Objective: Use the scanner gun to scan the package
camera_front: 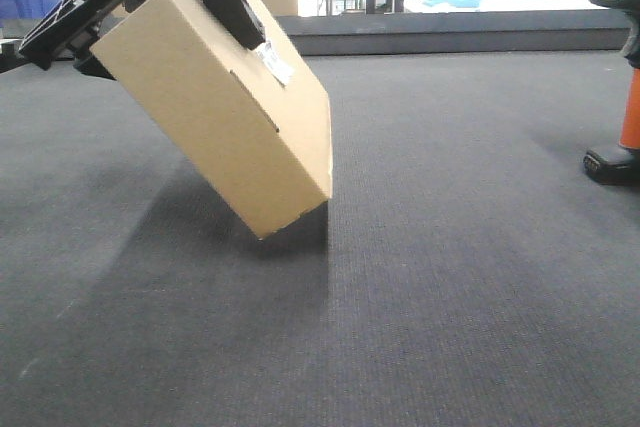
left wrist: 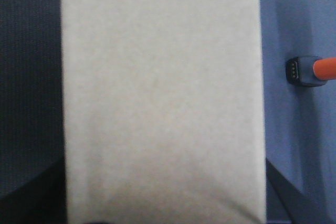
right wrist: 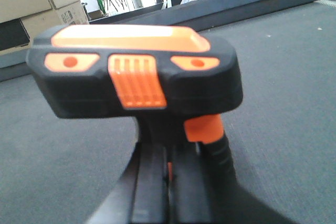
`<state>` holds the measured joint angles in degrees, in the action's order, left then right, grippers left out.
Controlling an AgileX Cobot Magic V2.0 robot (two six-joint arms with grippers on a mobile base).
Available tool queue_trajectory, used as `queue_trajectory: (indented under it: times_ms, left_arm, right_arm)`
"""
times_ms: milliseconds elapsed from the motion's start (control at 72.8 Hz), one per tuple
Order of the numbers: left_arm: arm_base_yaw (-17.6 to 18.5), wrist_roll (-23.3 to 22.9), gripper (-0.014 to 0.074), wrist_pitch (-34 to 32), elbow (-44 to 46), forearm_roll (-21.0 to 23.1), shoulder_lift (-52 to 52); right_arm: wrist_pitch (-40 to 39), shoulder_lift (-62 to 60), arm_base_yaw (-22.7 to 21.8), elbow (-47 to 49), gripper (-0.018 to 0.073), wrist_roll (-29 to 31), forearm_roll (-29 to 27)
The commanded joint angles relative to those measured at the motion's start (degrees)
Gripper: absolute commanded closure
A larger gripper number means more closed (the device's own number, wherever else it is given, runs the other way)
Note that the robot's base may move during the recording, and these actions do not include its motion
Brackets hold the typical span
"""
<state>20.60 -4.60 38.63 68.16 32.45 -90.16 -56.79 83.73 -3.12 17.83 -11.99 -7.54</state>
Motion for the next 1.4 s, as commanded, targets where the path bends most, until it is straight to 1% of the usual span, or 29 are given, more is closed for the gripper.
queue_trajectory:
  times_ms: [0,27,55,137,179,302,412,605,838,1031,1223,1388]
  left_arm:
    - [0.4,0.0,0.0708,-1.0,0.1,0.2,0.2]
    - [0.4,0.0,0.0708,-1.0,0.1,0.2,0.2]
    - [0.4,0.0,0.0708,-1.0,0.1,0.2,0.2]
    - [0.4,0.0,0.0708,-1.0,0.1,0.2,0.2]
    - [0.4,0.0,0.0708,-1.0,0.1,0.2,0.2]
    - [0.4,0.0,0.0708,-0.9,0.1,0.2,0.2]
    - [0.4,0.0,0.0708,-0.2,0.1,0.2,0.2]
    - [0.4,0.0,0.0708,-0.1,0.1,0.2,0.2]
    - [0.4,0.0,0.0708,-0.1,0.1,0.2,0.2]
    - [0.4,0.0,0.0708,-0.1,0.1,0.2,0.2]
    - [0.4,0.0,0.0708,-0.1,0.1,0.2,0.2]
    - [0.4,0.0,0.0708,-0.1,0.1,0.2,0.2]
  right_arm:
    - [-0.4,0.2,-0.2,0.0,0.0363,-0.3,0.3]
    - [-0.4,0.2,-0.2,0.0,0.0314,-0.3,0.3]
    - [-0.4,0.2,-0.2,0.0,0.0239,-0.3,0.3]
    - [0.5,0.6,-0.2,0.6,0.0116,-0.3,0.3]
    - [0.7,1.1,-0.2,1.1,0.0071,-0.3,0.3]
    - [1.9,3.9,-0.2,3.2,0.0005,-0.3,0.3]
    - [0.8,6.5,-0.2,4.4,0.0003,-0.3,0.3]
    - [-5.5,10.8,-0.2,5.0,0.0003,-0.3,-1.1]
    - [-9.8,12.7,-0.2,5.0,0.0010,-0.3,-1.6]
    - [-9.7,12.7,-0.2,6.2,0.0010,-0.3,-1.7]
    - [-5.9,12.9,-0.2,9.5,0.0010,-0.3,-1.7]
    - [-5.8,13.4,-0.2,10.1,0.0010,-0.3,-1.8]
